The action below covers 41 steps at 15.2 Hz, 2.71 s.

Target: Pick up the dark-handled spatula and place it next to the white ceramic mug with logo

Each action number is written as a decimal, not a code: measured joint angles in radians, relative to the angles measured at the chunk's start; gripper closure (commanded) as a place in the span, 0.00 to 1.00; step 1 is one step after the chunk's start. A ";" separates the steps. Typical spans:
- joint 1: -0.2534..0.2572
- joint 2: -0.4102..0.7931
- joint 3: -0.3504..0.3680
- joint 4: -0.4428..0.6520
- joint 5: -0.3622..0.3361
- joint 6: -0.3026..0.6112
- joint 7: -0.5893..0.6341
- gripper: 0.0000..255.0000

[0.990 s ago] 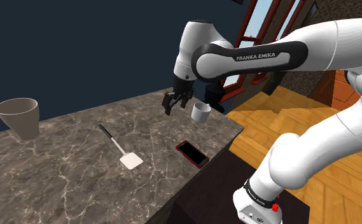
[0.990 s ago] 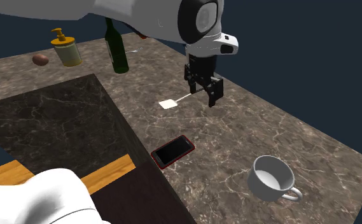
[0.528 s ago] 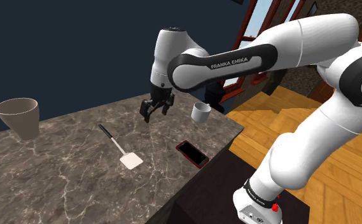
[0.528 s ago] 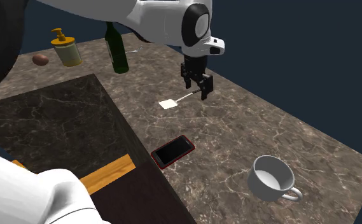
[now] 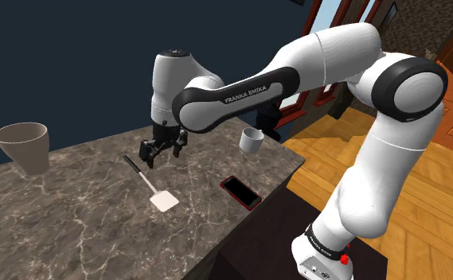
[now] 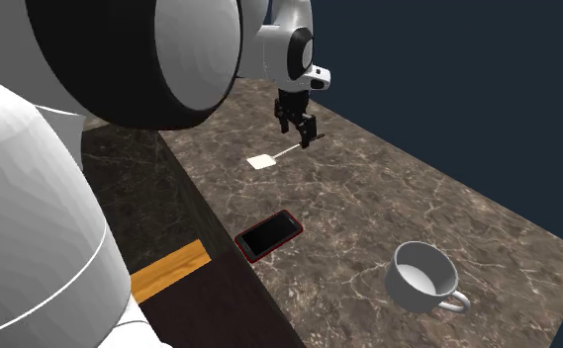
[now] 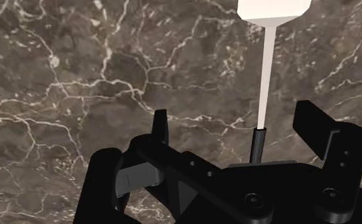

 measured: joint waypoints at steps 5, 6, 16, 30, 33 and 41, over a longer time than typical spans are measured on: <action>0.056 0.160 0.004 0.142 -0.070 0.004 0.087 0.00; 0.060 0.173 0.003 0.149 -0.075 0.010 0.092 0.00; 0.068 0.225 -0.009 0.129 -0.103 0.076 0.111 0.00; 0.068 0.220 -0.008 0.130 -0.101 0.071 0.109 1.00; 0.065 0.207 -0.004 0.145 -0.092 0.044 0.102 1.00; 0.057 0.157 0.007 0.189 -0.063 -0.044 0.081 1.00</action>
